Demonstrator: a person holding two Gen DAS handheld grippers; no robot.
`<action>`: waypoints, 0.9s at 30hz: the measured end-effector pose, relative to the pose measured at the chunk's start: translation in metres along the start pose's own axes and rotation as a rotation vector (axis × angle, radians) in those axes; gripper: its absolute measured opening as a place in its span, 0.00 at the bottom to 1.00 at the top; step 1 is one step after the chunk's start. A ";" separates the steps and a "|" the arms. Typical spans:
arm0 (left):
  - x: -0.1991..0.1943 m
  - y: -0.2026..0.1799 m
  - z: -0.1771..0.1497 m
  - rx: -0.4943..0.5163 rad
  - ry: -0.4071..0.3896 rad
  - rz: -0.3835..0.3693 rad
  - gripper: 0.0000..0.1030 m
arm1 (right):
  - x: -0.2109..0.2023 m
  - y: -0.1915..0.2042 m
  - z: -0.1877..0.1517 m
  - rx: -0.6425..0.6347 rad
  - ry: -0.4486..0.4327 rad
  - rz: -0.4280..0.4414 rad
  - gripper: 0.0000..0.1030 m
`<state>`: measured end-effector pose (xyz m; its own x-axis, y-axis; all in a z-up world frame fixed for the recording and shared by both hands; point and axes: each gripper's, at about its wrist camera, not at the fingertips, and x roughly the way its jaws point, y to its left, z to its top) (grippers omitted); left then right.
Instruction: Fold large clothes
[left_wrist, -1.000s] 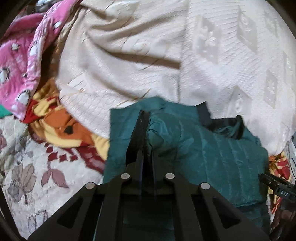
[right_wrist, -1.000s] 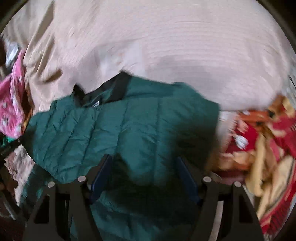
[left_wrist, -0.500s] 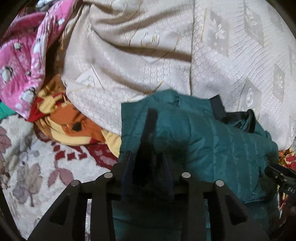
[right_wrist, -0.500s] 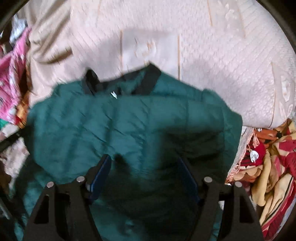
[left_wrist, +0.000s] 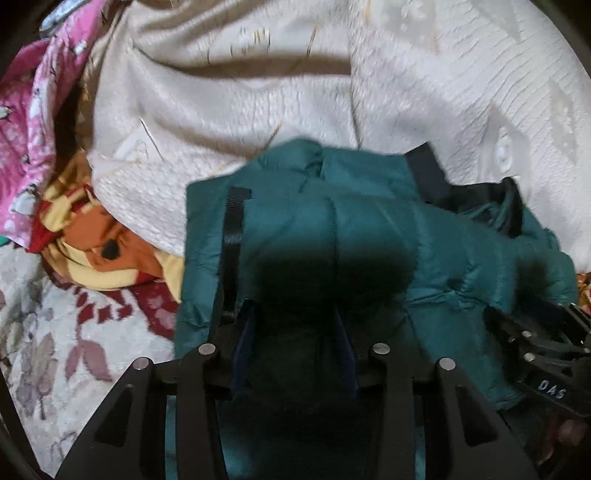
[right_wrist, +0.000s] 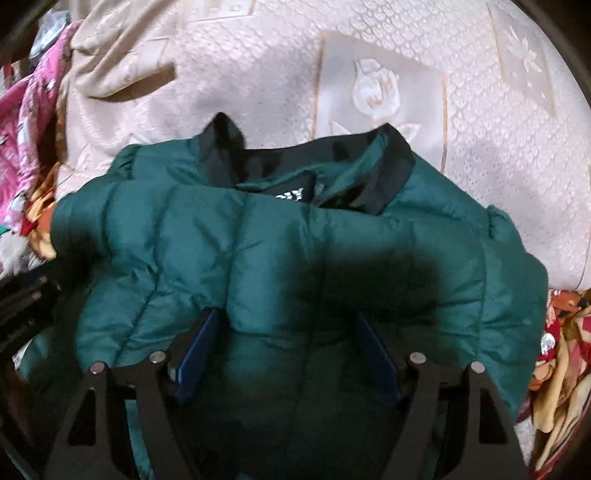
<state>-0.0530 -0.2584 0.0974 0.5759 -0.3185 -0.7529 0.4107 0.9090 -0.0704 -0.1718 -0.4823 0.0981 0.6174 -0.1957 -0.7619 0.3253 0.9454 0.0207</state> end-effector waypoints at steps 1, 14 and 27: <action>0.004 0.001 0.001 -0.007 0.003 -0.004 0.20 | 0.005 -0.003 0.001 0.014 0.003 0.003 0.78; 0.010 0.004 0.000 -0.005 -0.006 -0.010 0.20 | -0.050 -0.019 -0.019 -0.002 0.004 0.033 0.80; 0.011 0.002 -0.006 0.002 -0.012 -0.009 0.21 | -0.047 -0.033 -0.039 0.010 0.045 0.036 0.82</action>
<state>-0.0494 -0.2584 0.0849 0.5807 -0.3301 -0.7441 0.4176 0.9055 -0.0758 -0.2395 -0.4944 0.1086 0.5960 -0.1495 -0.7889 0.3110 0.9488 0.0551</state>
